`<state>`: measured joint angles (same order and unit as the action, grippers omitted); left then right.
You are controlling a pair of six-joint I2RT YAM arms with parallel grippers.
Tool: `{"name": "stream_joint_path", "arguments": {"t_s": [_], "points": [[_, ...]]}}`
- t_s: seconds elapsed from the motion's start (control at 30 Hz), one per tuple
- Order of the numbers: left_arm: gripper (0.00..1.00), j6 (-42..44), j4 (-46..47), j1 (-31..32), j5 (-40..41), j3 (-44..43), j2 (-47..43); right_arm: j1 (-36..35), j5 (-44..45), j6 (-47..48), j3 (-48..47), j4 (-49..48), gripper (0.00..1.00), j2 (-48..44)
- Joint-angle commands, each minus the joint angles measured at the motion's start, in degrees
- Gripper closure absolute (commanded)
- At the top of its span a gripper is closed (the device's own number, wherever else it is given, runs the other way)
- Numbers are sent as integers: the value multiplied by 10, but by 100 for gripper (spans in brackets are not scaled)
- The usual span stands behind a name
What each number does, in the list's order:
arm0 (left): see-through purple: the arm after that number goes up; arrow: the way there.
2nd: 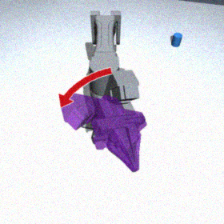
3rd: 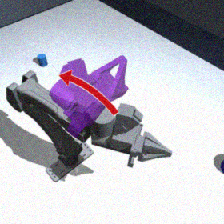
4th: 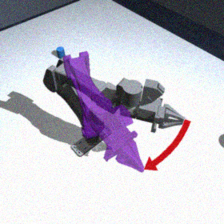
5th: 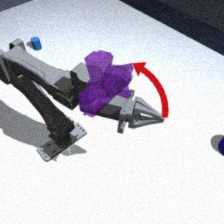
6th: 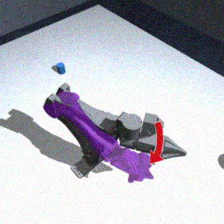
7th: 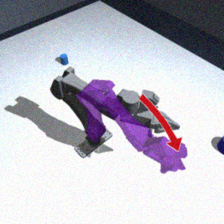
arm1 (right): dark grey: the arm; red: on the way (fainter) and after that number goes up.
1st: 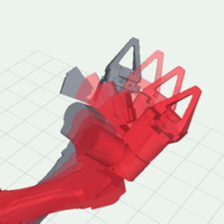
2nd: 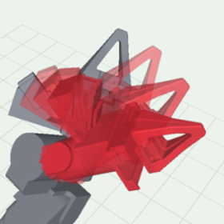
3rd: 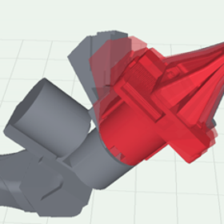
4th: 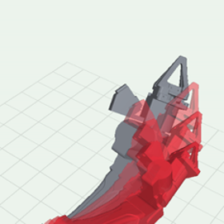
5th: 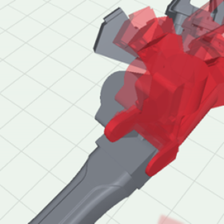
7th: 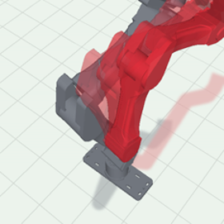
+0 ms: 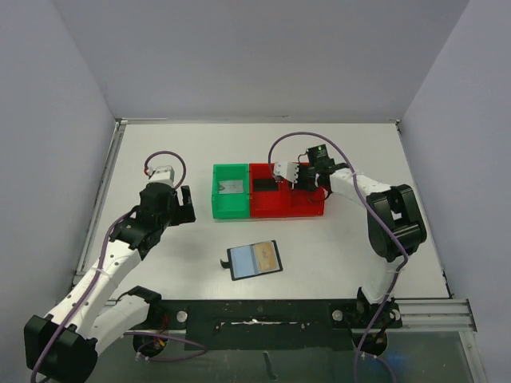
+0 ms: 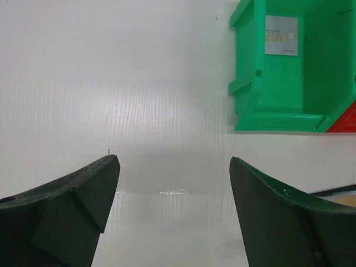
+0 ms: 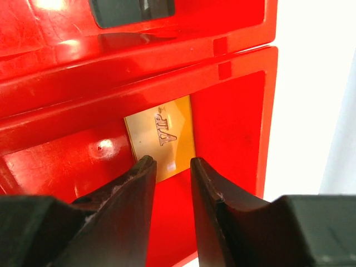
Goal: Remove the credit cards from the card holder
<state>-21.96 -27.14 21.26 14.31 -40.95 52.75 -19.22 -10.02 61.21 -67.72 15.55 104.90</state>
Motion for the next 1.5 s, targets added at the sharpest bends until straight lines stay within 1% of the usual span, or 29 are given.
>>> {"name": "stream_joint_path", "arguments": {"t_s": [0.0, 0.1, 0.2, 0.3, 0.33, 0.37, 0.47, 0.53, 0.6, 0.67, 0.7, 0.73, 0.87, 0.97, 1.03, 1.1, 1.13, 1.2, 1.23, 1.27, 1.3, 1.33, 1.37, 1.4, 1.47], "points": [[20, 8, 31, -3, -11, -13, 4, -4, 5, -12, -22, -20, 67, -2], [20, 9, 31, -2, -14, -14, 9, -4, 8, -32, -21, -42, 67, -21], [20, 9, 31, -3, -19, -14, 12, -9, 3, -63, -20, -63, 65, -61], [20, 9, 31, -3, -22, -15, 9, -18, 3, -121, 3, -109, 63, -125], [20, 9, 31, -3, -23, -14, 8, -20, 5, -153, 17, -134, 59, -150], [20, 9, 33, -2, -25, -14, 6, -24, 9, -202, 36, -160, 55, -190], [20, 10, 38, -3, -35, -10, 0, -28, 35, -349, 95, -228, 47, -277], [20, 11, 41, -4, -42, -9, -2, -28, 53, -460, 130, -247, 41, -331], [20, 11, 43, -5, -46, -8, -3, -22, 51, -570, 167, -241, 34, -380], [19, 11, 44, -6, -50, -8, -2, -20, 49, -667, 200, -232, 23, -422], [19, 11, 45, -6, -52, -8, -1, -19, 52, -719, 214, -219, 14, -442], [19, 11, 45, -6, -53, -8, -1, -18, 52, -792, 229, -206, 1, -458], [18, 11, 50, -7, -61, -5, 0, -11, 23, -975, 301, -205, 2, -502], [18, 11, 53, -7, -85, -5, 9, -9, -49, -1038, 375, -269, 2, -515], [18, 8, 53, -7, -112, -7, 13, -13, -70, -1075, 400, -284, 2, -512], [19, -19, 60, -7, -160, -6, 11, -28, -84, -1106, 416, -290, 2, -500], [21, -41, 76, -7, -197, 3, 6, -38, -87, -1108, 419, -286, 0, -493], [26, -105, 136, -5, -291, 28, -2, -64, -69, -1114, 411, -244, 5, -478], [31, -144, 181, -1, -328, 55, -3, -78, -52, -1117, 403, -217, 9, -469], [33, -181, 203, 5, -352, 64, -3, -96, -33, -1123, 396, -193, 10, -465], [36, -212, 242, 23, -365, 75, 0, -112, -16, -1126, 391, -175, 12, -459], [38, -233, 260, 45, -365, 83, 4, -131, 0, -1130, 389, -165, 14, -453], [39, -248, 270, 72, -353, 84, 10, -148, 14, -1137, 387, -157, 16, -443], [40, -257, 273, 100, -324, 83, 18, -163, 28, -1143, 385, -151, 19, -435], [44, -268, 271, 156, -284, 75, 43, -188, 42, -1152, 381, -151, 28, -413]]}}
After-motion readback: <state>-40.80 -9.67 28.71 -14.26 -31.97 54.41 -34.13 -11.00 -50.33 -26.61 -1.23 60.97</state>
